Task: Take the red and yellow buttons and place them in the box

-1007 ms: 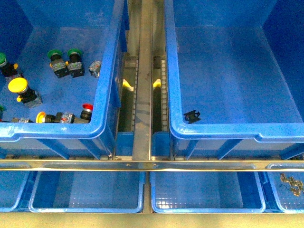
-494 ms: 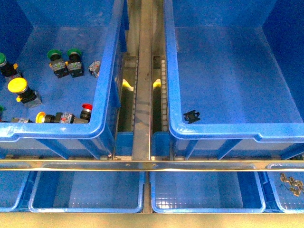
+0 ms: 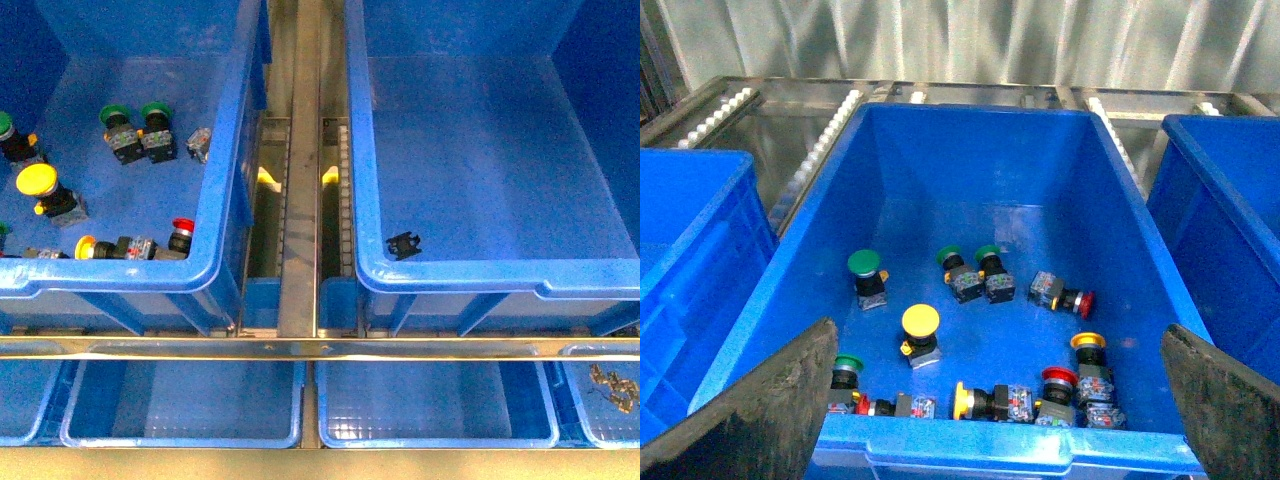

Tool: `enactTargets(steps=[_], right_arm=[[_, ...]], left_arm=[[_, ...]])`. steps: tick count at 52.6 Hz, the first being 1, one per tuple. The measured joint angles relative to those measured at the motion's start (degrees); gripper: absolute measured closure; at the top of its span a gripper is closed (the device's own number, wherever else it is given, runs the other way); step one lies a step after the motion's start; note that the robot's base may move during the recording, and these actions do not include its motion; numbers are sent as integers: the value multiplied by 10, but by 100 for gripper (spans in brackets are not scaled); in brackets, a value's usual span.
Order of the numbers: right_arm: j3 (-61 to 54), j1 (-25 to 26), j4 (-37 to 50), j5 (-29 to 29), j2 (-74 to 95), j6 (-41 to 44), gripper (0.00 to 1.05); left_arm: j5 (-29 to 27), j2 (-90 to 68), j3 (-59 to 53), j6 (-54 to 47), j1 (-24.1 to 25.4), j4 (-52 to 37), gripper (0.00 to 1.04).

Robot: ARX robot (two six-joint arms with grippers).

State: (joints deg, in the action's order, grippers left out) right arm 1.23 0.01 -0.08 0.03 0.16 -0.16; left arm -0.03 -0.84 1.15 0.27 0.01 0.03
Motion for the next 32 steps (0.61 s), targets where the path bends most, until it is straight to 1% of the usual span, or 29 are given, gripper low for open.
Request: enactTargets(steps=[8,9,11,12,14,15,18,22,25,32], right_arm=[[0,0,0,0,0,0,7],[0,0,0,0,0,0,7],[0,0,0,0,0,0,7],[0,0,0,-2,0,0,7],[0,0,0,0,0,0,7],[0,0,0,0,0,0,7],[0,0,0,0,0,0,7],[0,0,0,0,0,0,7],[0,0,0,0,0,0,7],[0,0,0,0,0,0,7]], left_arm=[[-4,-1,1,0,-1,1,8],[-29,-14,7,16,-7,22,8],[-91,-55,40,50,-23,101,8],[-143,-105,70,82,-26,146,8],[-185,-185,111,119,-17,163,8],[-187,-225,135,128,-9,154,8],[-181,-282,170,134,4,125,8],[-147,-342,208,130,26,83,8],[-111,-393,235,124,52,55,8],[-30,-521,280,101,94,4,8]])
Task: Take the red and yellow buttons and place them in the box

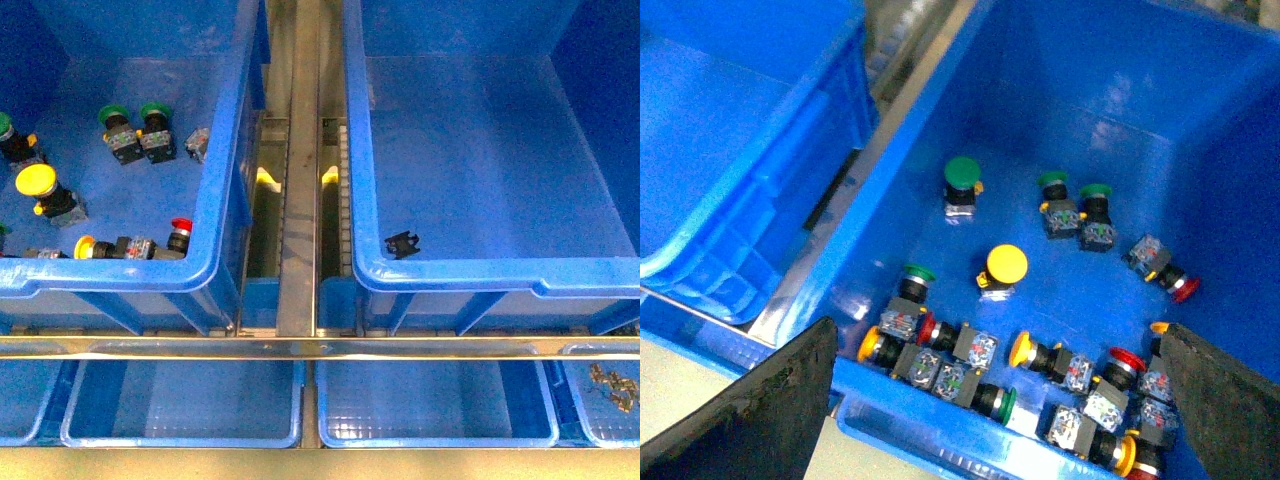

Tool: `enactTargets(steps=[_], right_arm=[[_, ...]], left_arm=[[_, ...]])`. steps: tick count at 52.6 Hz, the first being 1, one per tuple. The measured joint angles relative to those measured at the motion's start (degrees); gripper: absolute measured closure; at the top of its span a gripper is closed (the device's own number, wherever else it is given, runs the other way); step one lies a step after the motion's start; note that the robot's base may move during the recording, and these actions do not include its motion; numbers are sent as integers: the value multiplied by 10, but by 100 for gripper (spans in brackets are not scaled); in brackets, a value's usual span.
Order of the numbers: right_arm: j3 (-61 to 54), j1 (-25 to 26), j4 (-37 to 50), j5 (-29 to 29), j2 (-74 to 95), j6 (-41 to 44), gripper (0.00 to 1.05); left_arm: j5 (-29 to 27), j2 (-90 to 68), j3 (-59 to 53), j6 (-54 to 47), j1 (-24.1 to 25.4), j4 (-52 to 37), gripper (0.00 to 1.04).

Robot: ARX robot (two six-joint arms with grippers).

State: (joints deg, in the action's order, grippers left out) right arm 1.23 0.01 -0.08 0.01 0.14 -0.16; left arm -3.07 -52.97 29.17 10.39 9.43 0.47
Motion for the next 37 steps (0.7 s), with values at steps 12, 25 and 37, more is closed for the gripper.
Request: enactTargets(steps=[12,25,37], right_arm=[[0,0,0,0,0,0,7],[0,0,0,0,0,0,7],[0,0,0,0,0,0,7]], left_arm=[[85,-297,108,-48,22,-30,8],[118,-457,233,-90,20,-18,8],[136,-573,322,-132,24,0,8]])
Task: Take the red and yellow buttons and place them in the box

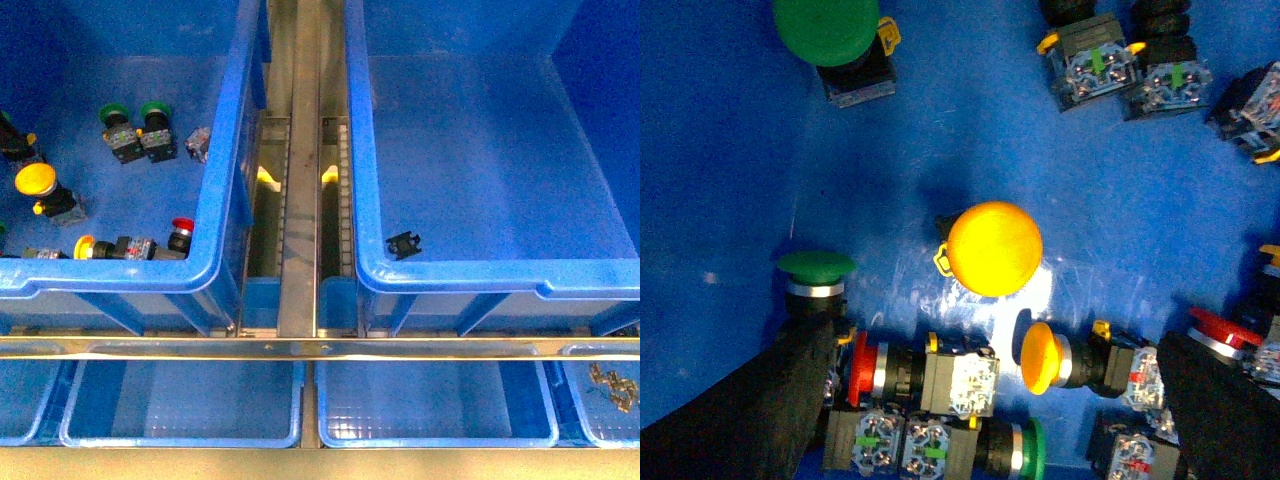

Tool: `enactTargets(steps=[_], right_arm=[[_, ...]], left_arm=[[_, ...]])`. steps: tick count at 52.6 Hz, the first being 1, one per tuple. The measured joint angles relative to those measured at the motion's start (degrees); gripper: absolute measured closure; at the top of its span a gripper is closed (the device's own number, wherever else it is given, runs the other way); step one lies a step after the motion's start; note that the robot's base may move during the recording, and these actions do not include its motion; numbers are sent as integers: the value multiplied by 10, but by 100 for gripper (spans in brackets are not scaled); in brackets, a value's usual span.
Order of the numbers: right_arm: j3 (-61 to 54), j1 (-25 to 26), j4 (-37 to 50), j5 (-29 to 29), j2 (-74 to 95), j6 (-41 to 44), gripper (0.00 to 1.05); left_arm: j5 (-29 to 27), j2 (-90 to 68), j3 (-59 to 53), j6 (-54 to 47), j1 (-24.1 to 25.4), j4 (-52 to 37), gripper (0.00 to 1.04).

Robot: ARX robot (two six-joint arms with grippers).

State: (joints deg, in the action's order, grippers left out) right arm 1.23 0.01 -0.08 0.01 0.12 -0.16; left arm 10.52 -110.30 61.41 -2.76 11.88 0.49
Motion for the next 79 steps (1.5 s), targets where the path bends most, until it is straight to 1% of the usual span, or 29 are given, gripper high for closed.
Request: enactTargets(steps=[22,43,75,78,79], right_arm=[[0,0,0,0,0,0,7],[0,0,0,0,0,0,7],[0,0,0,0,0,0,7],[0,0,0,0,0,0,7],[0,0,0,0,0,0,7]], left_arm=[[1,-116,71,-33,2,10,8],[2,-155,106,-41,-2,10,8],[11,-180,129,-50,-10,10,8],[12,-181,129,-51,-10,10,11],[12,-181,129,-51,-10,10,15]])
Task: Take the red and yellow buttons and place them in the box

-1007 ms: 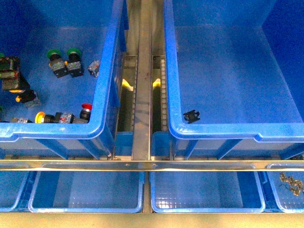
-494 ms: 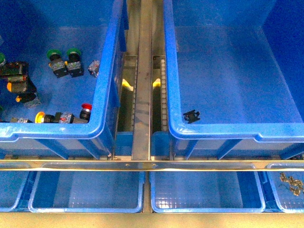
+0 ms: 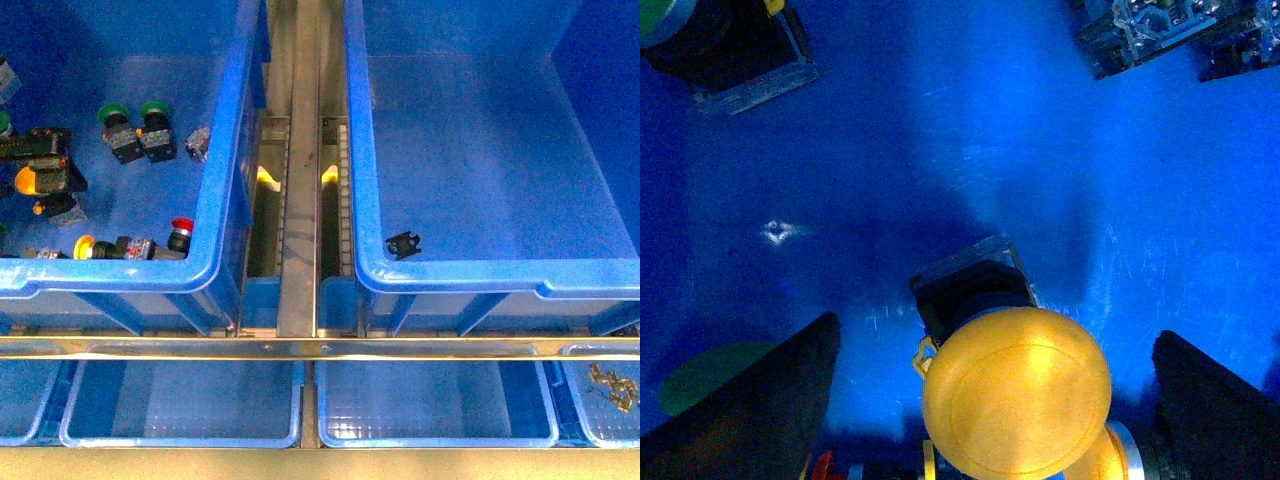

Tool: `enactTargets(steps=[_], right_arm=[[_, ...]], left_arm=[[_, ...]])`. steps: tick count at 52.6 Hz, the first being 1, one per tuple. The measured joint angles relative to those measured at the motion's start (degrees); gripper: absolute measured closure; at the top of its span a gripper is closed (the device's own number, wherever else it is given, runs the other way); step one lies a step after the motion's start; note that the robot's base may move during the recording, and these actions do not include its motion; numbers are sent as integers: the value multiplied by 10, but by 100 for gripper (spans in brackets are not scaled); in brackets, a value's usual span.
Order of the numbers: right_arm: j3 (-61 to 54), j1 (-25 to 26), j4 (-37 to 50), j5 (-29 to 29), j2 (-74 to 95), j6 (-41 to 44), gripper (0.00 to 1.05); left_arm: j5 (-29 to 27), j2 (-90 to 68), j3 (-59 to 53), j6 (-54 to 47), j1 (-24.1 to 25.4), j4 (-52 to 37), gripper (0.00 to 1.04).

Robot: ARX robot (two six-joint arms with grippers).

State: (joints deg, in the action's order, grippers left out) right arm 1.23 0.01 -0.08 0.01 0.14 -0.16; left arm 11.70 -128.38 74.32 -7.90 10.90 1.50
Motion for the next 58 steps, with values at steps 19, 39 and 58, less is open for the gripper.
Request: enactTargets(steps=[19,39,58], right_arm=[[0,0,0,0,0,0,7],[0,0,0,0,0,0,7],[0,0,0,0,0,0,7]], left_arm=[[4,-2,0,-2,3,0,68],[64,34,-40,45,23,-39,71],[213,214,-136,213,62,7,71]])
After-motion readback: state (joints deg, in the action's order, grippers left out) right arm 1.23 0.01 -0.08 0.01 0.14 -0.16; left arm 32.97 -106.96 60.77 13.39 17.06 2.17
